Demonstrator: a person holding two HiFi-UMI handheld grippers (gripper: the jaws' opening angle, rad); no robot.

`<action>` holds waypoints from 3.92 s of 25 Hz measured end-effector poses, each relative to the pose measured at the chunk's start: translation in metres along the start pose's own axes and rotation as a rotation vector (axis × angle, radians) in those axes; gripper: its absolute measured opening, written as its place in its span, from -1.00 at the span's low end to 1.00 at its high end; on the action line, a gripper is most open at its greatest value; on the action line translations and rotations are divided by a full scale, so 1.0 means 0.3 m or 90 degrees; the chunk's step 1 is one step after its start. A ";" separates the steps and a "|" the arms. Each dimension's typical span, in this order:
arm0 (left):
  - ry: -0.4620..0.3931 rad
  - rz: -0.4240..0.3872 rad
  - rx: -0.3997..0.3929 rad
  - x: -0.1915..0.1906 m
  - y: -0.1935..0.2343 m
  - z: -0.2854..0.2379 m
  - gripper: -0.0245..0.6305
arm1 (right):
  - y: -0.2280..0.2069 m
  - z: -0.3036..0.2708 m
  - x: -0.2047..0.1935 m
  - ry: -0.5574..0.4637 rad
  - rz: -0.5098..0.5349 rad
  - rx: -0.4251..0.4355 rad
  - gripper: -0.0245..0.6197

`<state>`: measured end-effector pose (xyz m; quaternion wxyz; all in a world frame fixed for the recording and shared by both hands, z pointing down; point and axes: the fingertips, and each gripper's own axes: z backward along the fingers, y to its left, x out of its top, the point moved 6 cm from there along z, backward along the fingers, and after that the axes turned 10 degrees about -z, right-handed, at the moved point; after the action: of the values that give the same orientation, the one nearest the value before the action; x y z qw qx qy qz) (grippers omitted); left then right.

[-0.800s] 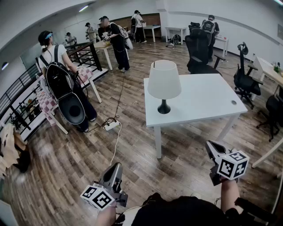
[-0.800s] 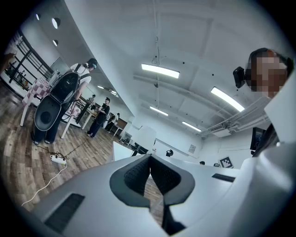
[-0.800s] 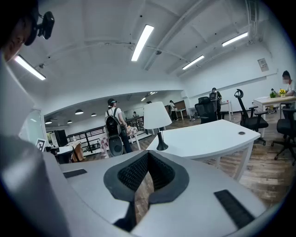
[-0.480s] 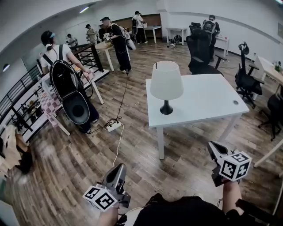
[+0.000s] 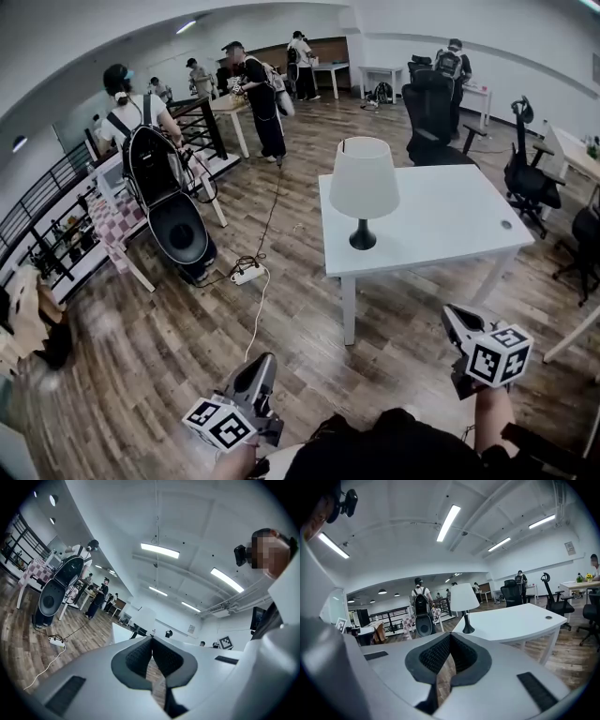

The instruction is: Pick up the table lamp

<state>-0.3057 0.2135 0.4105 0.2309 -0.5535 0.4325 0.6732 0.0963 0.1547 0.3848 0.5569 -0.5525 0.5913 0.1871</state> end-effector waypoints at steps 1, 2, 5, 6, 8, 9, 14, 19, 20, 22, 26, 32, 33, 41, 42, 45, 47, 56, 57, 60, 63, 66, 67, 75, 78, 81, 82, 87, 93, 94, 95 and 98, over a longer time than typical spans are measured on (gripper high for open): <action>-0.001 0.001 0.001 -0.001 0.004 -0.002 -0.89 | -0.001 -0.007 0.001 -0.001 -0.002 -0.001 -0.88; 0.000 0.001 0.003 -0.002 0.009 -0.006 -0.89 | -0.003 -0.014 0.003 0.000 -0.005 -0.001 -0.88; 0.006 0.001 0.008 -0.003 0.030 -0.035 -0.89 | -0.021 -0.051 0.007 0.005 -0.019 0.010 -0.88; 0.008 0.000 0.009 -0.002 0.039 -0.050 -0.89 | -0.021 -0.065 0.016 0.004 -0.025 0.011 -0.88; 0.009 -0.002 0.010 0.001 0.057 -0.087 -0.89 | -0.030 -0.098 0.035 0.004 -0.027 0.010 -0.88; 0.009 -0.003 0.010 0.003 0.063 -0.108 -0.89 | -0.039 -0.116 0.043 0.004 -0.025 0.013 -0.88; 0.011 -0.007 0.006 0.012 0.087 -0.236 -0.89 | -0.106 -0.201 0.103 0.001 -0.020 0.014 -0.88; 0.005 -0.009 0.009 0.032 0.131 -0.408 -0.89 | -0.210 -0.318 0.201 0.000 -0.011 0.027 -0.88; 0.005 -0.009 0.010 0.036 0.136 -0.445 -0.89 | -0.229 -0.339 0.225 0.000 -0.008 0.027 -0.88; 0.005 -0.011 0.010 0.042 0.146 -0.515 -0.89 | -0.269 -0.379 0.270 0.000 -0.005 0.025 -0.88; 0.007 -0.014 0.014 0.053 0.166 -0.653 -0.89 | -0.360 -0.466 0.356 -0.004 0.002 0.034 -0.88; -0.014 -0.008 0.012 0.069 0.188 -0.847 -0.89 | -0.487 -0.568 0.478 -0.002 0.018 0.021 -0.88; -0.021 -0.001 0.008 0.066 0.190 -0.875 -0.89 | -0.505 -0.583 0.490 -0.001 0.019 0.023 -0.88; -0.042 0.036 0.003 0.011 0.205 -1.047 -0.89 | -0.642 -0.674 0.540 0.016 0.038 0.028 -0.88; -0.040 0.036 0.004 0.002 0.203 -1.060 -0.89 | -0.649 -0.679 0.545 0.018 0.040 0.029 -0.88; -0.024 0.034 0.008 -0.028 0.199 -1.098 -0.89 | -0.682 -0.692 0.543 0.026 0.046 0.036 -0.88; -0.016 0.043 0.003 -0.048 0.199 -1.124 -0.89 | -0.700 -0.694 0.537 0.032 0.047 0.036 -0.88; -0.019 0.089 -0.016 -0.075 0.178 -1.202 -0.89 | -0.745 -0.690 0.508 0.051 0.044 0.036 -0.88; -0.014 0.091 -0.018 -0.083 0.176 -1.214 -0.89 | -0.753 -0.691 0.502 0.054 0.045 0.036 -0.88; 0.015 0.105 -0.034 -0.118 0.174 -1.251 -0.50 | -0.767 -0.695 0.491 0.058 0.052 0.037 -0.88; 0.004 0.165 -0.057 -0.136 0.172 -1.288 -0.40 | -0.764 -0.683 0.496 0.057 0.047 0.033 -0.88; -0.021 0.215 -0.079 -0.132 0.167 -1.340 -0.26 | -0.783 -0.673 0.492 0.058 0.045 0.029 -0.88; -0.023 0.224 -0.086 -0.132 0.165 -1.358 -0.19 | -0.793 -0.672 0.488 0.058 0.045 0.029 -0.88; -0.070 0.367 -0.094 -0.161 0.173 -1.468 -0.07 | -0.850 -0.668 0.482 0.055 0.037 0.027 -0.88; -0.100 0.388 -0.114 -0.147 0.175 -1.490 -0.07 | -0.869 -0.672 0.483 0.053 0.039 0.029 -0.88; -0.123 0.404 -0.123 -0.140 0.180 -1.496 -0.08 | -0.859 -0.674 0.492 0.052 0.039 0.028 -0.88; -0.130 0.404 -0.128 -0.138 0.178 -1.497 -0.13 | -0.858 -0.674 0.495 0.051 0.037 0.026 -0.88; -0.148 0.380 -0.141 -0.116 0.157 -1.506 -0.54 | -0.879 -0.677 0.504 0.042 0.028 0.029 -0.88; -0.169 0.401 -0.150 -0.086 0.157 -1.537 -0.64 | -0.865 -0.685 0.517 0.040 0.029 0.039 -0.88; -0.172 0.408 -0.152 -0.083 0.158 -1.544 -0.66 | -0.867 -0.689 0.515 0.041 0.031 0.042 -0.88; -0.175 0.415 -0.153 -0.079 0.160 -1.550 -0.67 | -0.864 -0.690 0.514 0.042 0.030 0.044 -0.88; -0.186 0.432 -0.149 -0.071 0.170 -1.562 -0.70 | -0.845 -0.691 0.504 0.045 0.029 0.049 -0.88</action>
<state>-0.0844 -0.2021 0.4410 -0.0106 -0.2997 0.4736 0.8281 0.2561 -0.1670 0.4180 0.5521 -0.5234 0.6298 0.1570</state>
